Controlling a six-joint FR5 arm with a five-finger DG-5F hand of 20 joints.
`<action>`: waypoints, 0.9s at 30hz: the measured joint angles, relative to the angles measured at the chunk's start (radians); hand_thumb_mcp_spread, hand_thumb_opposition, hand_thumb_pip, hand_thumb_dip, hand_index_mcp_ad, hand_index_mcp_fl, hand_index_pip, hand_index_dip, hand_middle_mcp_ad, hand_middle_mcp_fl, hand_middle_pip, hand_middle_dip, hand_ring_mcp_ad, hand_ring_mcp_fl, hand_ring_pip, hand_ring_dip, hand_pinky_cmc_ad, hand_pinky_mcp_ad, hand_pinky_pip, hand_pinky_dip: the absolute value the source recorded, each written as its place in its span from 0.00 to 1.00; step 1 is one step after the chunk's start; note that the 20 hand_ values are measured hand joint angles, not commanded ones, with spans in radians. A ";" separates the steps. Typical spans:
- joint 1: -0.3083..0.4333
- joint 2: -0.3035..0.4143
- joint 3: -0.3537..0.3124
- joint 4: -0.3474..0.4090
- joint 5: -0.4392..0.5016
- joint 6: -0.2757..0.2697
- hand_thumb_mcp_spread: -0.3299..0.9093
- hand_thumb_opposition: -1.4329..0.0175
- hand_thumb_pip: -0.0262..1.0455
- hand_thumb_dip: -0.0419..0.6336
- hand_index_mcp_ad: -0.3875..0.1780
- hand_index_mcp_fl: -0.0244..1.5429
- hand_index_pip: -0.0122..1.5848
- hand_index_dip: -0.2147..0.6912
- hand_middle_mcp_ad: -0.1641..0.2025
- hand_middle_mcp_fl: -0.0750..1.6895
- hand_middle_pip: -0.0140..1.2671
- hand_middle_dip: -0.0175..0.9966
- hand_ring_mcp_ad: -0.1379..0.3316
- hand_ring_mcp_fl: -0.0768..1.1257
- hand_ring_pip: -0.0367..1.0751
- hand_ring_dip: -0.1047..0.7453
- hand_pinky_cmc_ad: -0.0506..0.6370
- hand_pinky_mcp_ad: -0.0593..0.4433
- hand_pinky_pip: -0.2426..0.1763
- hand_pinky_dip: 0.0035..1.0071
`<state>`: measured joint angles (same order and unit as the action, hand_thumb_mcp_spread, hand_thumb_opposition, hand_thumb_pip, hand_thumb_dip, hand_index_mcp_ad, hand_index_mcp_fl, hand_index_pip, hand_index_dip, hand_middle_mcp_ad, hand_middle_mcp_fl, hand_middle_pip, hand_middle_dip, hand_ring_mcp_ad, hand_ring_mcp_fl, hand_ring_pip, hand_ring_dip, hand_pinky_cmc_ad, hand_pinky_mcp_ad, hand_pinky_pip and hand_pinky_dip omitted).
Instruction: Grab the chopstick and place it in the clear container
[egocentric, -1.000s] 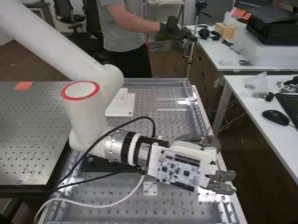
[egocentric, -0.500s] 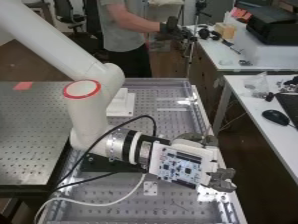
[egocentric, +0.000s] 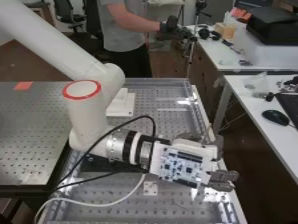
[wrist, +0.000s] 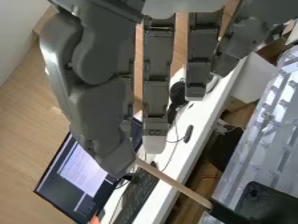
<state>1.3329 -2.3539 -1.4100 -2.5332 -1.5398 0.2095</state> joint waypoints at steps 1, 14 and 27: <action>0.000 0.001 0.000 -0.001 0.001 0.000 0.75 0.29 0.46 0.49 0.38 0.65 0.19 0.53 0.39 0.63 0.12 0.65 0.65 0.40 0.11 0.42 0.69 0.48 0.58 0.16; 0.006 0.008 -0.013 0.017 0.002 -0.001 0.74 0.31 0.48 0.49 0.35 0.76 0.29 0.51 0.39 0.63 0.14 0.64 0.64 0.40 0.11 0.42 0.65 0.45 0.57 0.16; 0.008 0.003 -0.005 0.010 0.004 -0.012 0.76 0.24 0.42 0.48 0.30 0.82 0.28 0.56 0.40 0.71 0.16 0.64 0.64 0.46 0.12 0.43 0.66 0.49 0.57 0.16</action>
<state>1.3406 -2.3507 -1.4149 -2.5229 -1.5360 0.1974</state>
